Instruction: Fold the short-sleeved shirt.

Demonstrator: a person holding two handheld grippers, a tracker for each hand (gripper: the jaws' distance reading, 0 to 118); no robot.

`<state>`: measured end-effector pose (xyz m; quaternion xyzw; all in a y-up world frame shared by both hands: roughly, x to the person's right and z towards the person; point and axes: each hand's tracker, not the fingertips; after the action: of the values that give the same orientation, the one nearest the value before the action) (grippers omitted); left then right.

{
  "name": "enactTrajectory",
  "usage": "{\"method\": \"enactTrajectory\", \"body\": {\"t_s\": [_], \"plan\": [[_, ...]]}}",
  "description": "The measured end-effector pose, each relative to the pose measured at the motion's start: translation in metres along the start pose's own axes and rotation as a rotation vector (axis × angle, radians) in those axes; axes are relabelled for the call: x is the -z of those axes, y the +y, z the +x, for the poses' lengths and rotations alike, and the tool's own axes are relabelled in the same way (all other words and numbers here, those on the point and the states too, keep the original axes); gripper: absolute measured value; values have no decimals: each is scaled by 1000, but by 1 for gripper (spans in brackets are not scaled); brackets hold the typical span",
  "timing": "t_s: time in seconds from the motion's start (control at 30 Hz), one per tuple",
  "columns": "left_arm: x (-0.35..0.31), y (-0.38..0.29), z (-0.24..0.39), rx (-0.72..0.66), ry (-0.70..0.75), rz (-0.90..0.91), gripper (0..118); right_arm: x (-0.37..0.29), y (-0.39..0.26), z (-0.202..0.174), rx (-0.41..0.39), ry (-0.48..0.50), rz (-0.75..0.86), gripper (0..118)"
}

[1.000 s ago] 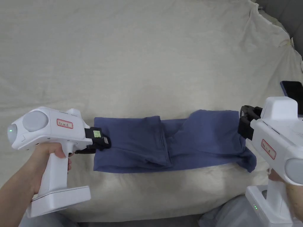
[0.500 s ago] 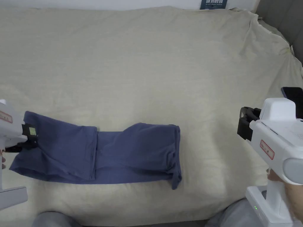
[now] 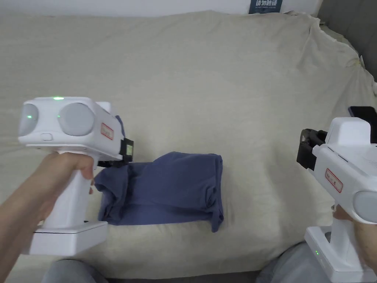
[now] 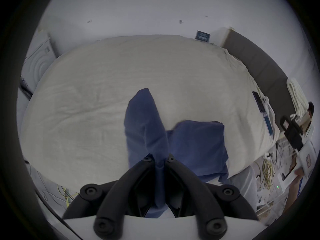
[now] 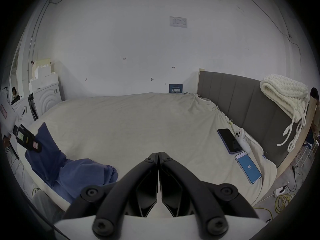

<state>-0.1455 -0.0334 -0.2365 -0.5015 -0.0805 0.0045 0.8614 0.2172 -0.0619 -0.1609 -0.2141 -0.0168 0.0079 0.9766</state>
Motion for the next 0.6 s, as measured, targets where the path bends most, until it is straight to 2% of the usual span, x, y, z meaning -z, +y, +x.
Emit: {"method": "enactTrajectory", "body": {"t_s": [0.43,0.6], "plan": [[79,4,108,94,-88,-125,5,-9,-8,19,23,-42,-10,0],[126,-7,139,148,-28,-210,8,-10,-11,27,31,-59,-18,0]]}}
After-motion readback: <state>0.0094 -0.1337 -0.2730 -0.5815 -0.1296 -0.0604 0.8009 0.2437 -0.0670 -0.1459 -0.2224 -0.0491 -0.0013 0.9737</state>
